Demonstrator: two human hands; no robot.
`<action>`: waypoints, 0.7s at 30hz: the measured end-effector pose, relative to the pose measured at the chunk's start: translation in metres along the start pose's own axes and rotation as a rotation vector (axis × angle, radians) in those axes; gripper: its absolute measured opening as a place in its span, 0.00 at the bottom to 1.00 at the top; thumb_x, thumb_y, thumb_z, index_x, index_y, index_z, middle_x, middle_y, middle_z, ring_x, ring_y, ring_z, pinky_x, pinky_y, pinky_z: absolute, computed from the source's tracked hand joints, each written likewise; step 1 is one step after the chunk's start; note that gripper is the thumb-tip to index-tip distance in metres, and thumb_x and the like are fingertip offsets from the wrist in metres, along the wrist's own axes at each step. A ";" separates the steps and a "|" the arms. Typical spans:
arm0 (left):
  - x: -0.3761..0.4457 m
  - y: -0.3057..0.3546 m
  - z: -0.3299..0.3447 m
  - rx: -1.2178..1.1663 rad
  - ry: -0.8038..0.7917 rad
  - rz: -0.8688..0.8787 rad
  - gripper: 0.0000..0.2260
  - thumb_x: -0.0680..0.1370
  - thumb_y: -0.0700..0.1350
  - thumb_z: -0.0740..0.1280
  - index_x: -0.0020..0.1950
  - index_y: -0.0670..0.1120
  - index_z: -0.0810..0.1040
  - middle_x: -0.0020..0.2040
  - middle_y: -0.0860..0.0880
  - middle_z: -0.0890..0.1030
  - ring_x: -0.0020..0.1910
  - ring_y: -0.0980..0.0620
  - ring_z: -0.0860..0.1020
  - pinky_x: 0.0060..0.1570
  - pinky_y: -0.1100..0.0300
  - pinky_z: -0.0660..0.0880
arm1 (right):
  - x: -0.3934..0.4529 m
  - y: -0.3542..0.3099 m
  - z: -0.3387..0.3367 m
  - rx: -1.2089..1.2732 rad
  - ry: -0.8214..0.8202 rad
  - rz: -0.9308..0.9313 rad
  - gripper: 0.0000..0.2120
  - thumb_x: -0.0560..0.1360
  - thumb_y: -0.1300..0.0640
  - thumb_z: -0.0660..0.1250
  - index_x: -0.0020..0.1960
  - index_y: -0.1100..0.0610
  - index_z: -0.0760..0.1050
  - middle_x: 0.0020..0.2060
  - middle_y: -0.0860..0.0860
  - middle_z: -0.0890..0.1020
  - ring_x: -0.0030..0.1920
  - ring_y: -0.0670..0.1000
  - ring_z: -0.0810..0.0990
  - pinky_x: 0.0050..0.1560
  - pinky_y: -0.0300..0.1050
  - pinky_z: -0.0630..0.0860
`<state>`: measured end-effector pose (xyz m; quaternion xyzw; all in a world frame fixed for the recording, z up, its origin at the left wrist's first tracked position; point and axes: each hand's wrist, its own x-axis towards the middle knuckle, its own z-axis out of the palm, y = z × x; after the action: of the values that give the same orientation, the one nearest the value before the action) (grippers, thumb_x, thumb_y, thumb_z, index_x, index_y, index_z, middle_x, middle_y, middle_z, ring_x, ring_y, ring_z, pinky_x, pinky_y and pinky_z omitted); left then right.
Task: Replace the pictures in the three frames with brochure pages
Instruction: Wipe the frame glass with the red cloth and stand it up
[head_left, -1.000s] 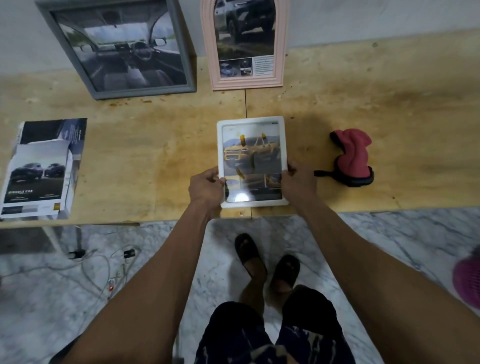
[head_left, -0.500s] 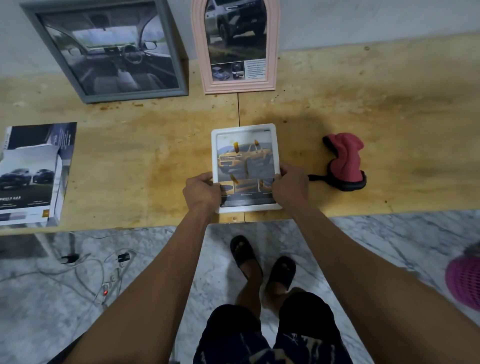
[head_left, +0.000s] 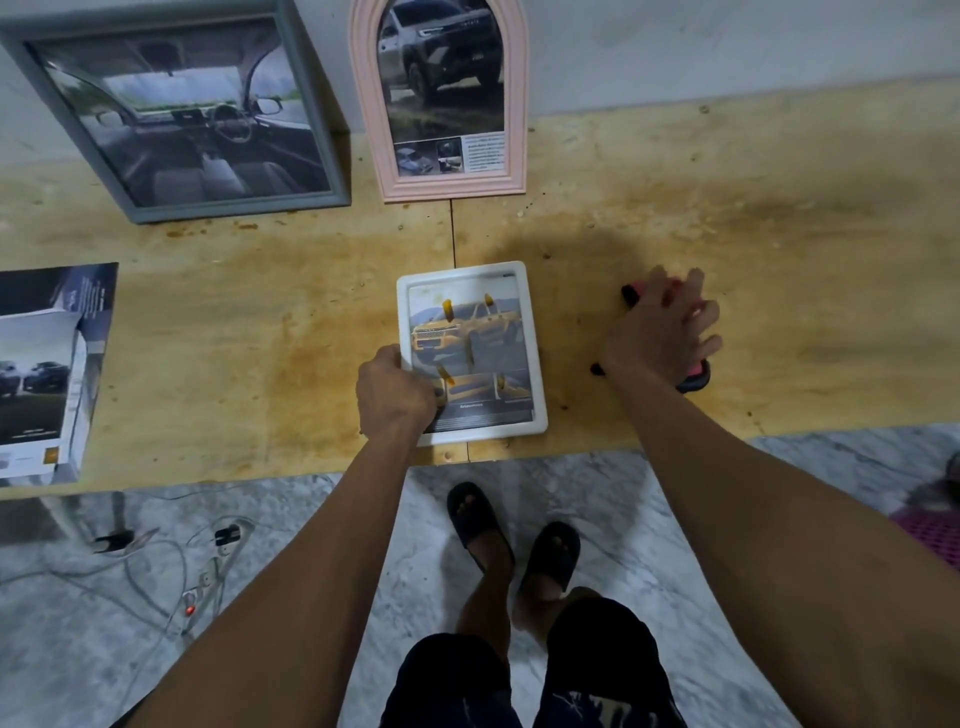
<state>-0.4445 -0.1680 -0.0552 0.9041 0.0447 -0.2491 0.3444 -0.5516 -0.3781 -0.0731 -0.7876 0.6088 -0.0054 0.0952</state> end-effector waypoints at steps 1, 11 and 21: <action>0.001 0.000 0.000 0.006 0.002 0.003 0.17 0.72 0.33 0.66 0.60 0.44 0.79 0.53 0.43 0.83 0.49 0.40 0.81 0.49 0.43 0.82 | 0.003 0.004 0.002 -0.022 -0.009 0.051 0.25 0.75 0.56 0.66 0.69 0.47 0.61 0.73 0.52 0.57 0.68 0.63 0.61 0.63 0.63 0.61; 0.004 -0.003 -0.005 0.050 -0.013 0.071 0.18 0.77 0.33 0.65 0.65 0.42 0.77 0.57 0.42 0.82 0.44 0.49 0.75 0.44 0.59 0.72 | -0.003 0.001 0.002 0.253 -0.046 -0.004 0.18 0.81 0.58 0.57 0.70 0.49 0.64 0.63 0.56 0.67 0.56 0.61 0.73 0.42 0.52 0.71; 0.026 -0.035 -0.005 0.389 0.082 0.315 0.19 0.83 0.54 0.57 0.73 0.50 0.66 0.67 0.43 0.69 0.65 0.39 0.66 0.60 0.43 0.66 | -0.045 -0.055 0.001 0.656 -0.073 -0.342 0.13 0.82 0.54 0.58 0.60 0.60 0.75 0.48 0.56 0.78 0.46 0.56 0.76 0.42 0.41 0.62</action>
<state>-0.4286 -0.1405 -0.0853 0.9585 -0.1316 -0.1596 0.1964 -0.5101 -0.3214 -0.0608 -0.8052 0.4303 -0.1879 0.3622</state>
